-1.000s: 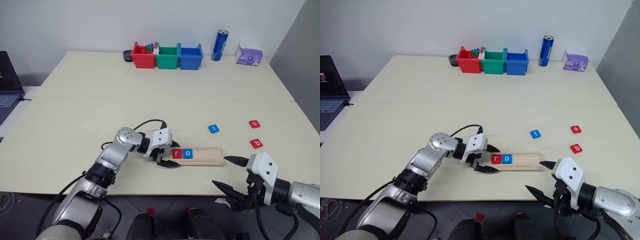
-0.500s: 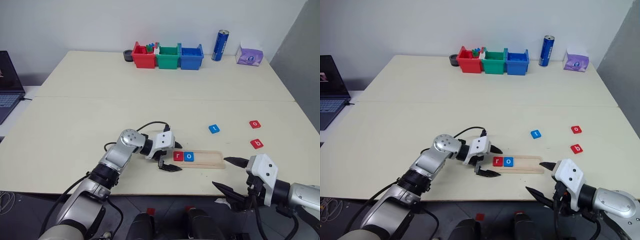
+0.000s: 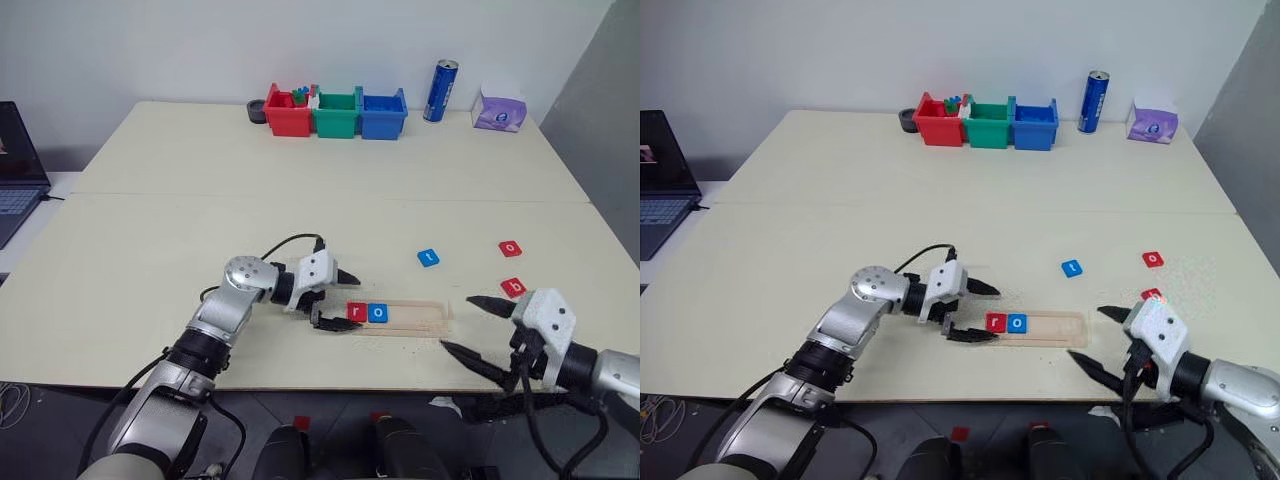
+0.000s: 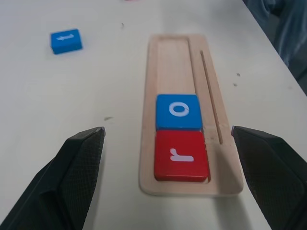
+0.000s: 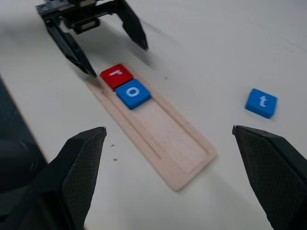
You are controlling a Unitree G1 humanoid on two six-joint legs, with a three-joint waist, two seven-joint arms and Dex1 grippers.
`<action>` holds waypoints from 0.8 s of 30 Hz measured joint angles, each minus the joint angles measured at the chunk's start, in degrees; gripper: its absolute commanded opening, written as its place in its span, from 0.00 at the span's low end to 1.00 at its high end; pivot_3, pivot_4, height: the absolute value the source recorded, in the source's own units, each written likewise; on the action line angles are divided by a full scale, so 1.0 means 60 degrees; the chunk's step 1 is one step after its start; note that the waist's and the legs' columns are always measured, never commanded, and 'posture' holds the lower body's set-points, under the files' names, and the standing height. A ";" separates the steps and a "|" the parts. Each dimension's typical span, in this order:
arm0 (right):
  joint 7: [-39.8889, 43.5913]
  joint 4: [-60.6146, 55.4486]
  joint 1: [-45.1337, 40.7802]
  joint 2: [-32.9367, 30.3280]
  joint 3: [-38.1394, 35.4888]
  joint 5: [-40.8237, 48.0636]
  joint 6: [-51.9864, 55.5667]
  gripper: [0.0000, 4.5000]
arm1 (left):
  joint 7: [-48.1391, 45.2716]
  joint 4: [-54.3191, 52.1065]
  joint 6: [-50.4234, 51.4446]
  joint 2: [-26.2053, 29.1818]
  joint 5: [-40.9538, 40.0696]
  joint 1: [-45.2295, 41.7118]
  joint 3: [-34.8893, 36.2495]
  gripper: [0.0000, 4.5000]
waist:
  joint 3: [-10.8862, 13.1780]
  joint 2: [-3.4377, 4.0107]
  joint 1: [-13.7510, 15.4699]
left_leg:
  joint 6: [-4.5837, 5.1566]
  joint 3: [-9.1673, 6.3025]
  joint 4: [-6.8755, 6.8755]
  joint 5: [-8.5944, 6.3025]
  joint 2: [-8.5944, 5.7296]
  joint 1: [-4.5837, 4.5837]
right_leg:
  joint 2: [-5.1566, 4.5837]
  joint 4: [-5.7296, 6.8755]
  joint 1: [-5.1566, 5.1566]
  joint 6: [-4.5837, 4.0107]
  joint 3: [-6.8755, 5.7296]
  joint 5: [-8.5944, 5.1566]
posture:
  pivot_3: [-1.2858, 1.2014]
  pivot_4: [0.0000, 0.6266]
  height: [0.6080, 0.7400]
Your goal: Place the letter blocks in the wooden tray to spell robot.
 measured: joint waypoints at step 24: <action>-0.2031 0.6361 -0.3141 0.1506 0.0144 -0.1773 0.0035 1.00 | -0.1333 -0.2248 0.0894 0.1481 -0.1892 0.0912 0.1021 0.99 | -0.0004 0.0017 -0.0016 | 0.0001 0.0016 -0.0005 0.0000 0.0004 0.0012 | -0.0008 0.0006 -0.0001 -0.0004 0.0017 0.0001 | 0.52 0.24 1.00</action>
